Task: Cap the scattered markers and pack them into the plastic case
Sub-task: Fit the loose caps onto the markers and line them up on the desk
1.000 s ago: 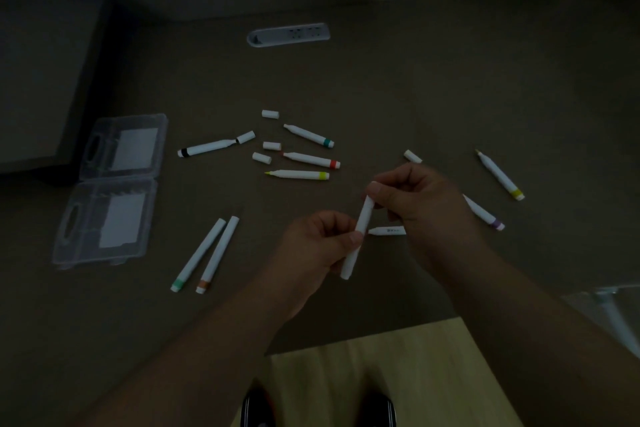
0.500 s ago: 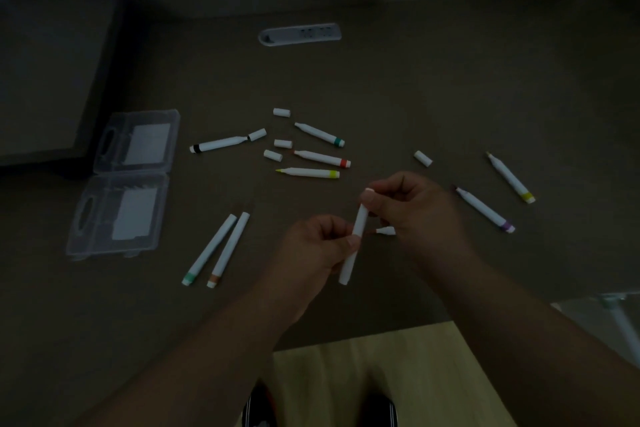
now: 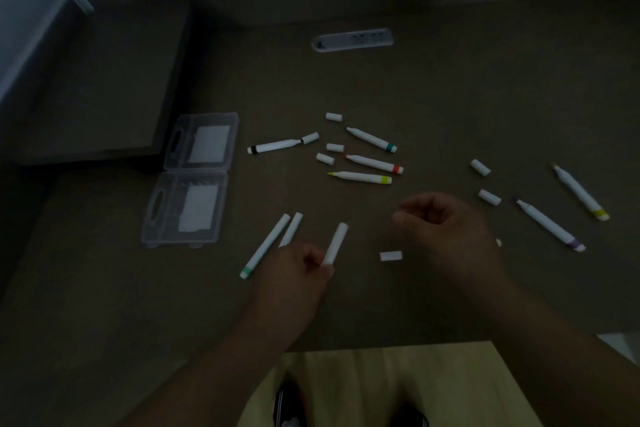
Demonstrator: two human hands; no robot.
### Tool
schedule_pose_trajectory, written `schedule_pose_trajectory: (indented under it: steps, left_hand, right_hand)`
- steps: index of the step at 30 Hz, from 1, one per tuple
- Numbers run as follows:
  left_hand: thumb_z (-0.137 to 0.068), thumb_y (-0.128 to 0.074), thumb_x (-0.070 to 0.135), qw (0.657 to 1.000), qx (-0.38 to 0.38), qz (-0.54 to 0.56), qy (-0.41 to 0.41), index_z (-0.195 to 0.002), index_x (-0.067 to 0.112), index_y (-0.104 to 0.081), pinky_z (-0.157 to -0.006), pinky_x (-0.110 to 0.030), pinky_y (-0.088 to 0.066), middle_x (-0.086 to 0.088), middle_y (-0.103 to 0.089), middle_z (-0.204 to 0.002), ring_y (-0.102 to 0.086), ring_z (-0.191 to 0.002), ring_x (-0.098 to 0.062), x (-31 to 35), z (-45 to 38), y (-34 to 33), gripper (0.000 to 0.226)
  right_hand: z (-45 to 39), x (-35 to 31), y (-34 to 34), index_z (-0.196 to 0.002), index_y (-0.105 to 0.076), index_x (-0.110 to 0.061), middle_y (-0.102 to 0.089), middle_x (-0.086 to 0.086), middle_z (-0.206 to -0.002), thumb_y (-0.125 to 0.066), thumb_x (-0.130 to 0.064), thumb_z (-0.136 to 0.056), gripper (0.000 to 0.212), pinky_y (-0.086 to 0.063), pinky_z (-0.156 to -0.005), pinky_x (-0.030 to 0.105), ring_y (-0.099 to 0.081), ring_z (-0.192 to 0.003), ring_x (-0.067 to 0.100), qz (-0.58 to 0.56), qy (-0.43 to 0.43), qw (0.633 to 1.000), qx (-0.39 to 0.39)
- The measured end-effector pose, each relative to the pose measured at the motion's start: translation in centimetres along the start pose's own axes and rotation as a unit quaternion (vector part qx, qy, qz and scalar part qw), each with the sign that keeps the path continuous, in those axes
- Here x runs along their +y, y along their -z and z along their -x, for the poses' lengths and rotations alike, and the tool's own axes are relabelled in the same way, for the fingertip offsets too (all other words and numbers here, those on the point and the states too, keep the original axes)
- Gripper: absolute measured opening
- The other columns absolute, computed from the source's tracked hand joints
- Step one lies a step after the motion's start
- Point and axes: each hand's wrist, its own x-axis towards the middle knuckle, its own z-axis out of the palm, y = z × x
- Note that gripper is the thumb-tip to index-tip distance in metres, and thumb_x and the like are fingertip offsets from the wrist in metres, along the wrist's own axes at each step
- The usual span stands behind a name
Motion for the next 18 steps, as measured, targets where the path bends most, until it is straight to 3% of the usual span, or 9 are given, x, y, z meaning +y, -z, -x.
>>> schedule_pose_trajectory:
  steps: [4, 8, 11, 14, 18]
  left_hand:
    - [-0.092, -0.067, 0.031, 0.995, 0.053, -0.089, 0.005, -0.092, 0.028, -0.067, -0.081, -0.028, -0.055, 0.016, -0.060, -0.080, -0.059, -0.077, 0.000, -1.9, -0.4, 0.4, 0.003]
    - [-0.097, -0.057, 0.035, 0.982, 0.043, -0.183, 0.013, -0.106, 0.023, -0.066, -0.085, -0.025, -0.050, 0.003, -0.066, -0.103, -0.062, -0.093, -0.010, -1.9, -1.9, 0.4, 0.017]
    - [-0.100, -0.052, 0.034, 0.967, -0.024, -0.247, 0.057, -0.120, 0.017, -0.061, -0.090, -0.030, -0.050, -0.006, -0.063, -0.119, -0.061, -0.105, -0.019, -1.5, -2.8, 0.1, 0.028]
    - [-0.098, -0.054, 0.029, 0.966, 0.024, -0.255, 0.023, -0.104, 0.015, -0.062, -0.080, -0.035, -0.052, -0.010, -0.065, -0.108, -0.062, -0.095, -0.025, -1.6, -3.3, -0.4, 0.017]
    - [-0.099, -0.054, 0.031, 0.958, -0.006, -0.284, 0.041, -0.120, 0.016, -0.062, -0.092, -0.037, -0.051, -0.005, -0.063, -0.119, -0.062, -0.106, -0.021, -1.7, -3.5, -0.6, 0.028]
  right_hand:
    - [0.2, 0.3, -0.6, -0.095, -0.065, -0.032, -0.066, -0.011, -0.096, -0.069, -0.027, -0.087, 0.011, -0.047, -0.070, 0.021, -0.062, -0.090, 0.003, 0.008, -0.019, 1.000, -0.020]
    - [0.3, 0.6, -1.0, -0.093, -0.065, -0.031, -0.065, -0.011, -0.095, -0.068, -0.027, -0.087, 0.008, -0.043, -0.065, 0.020, -0.061, -0.089, 0.003, 0.017, -0.029, 0.999, -0.032]
    - [0.5, 0.7, -1.2, -0.093, -0.066, -0.032, -0.067, -0.010, -0.096, -0.069, -0.028, -0.086, 0.009, -0.048, -0.072, 0.026, -0.062, -0.091, 0.006, 0.003, -0.036, 0.999, -0.021]
    - [0.7, 0.5, -1.3, -0.091, -0.066, -0.032, -0.067, -0.010, -0.095, -0.069, -0.027, -0.086, 0.008, -0.050, -0.077, 0.029, -0.063, -0.091, 0.007, 0.005, -0.033, 0.999, -0.017]
    - [0.8, 0.4, -1.3, -0.091, -0.066, -0.032, -0.067, -0.009, -0.095, -0.069, -0.027, -0.086, 0.007, -0.051, -0.080, 0.031, -0.063, -0.093, 0.008, 0.011, -0.040, 0.999, -0.018]
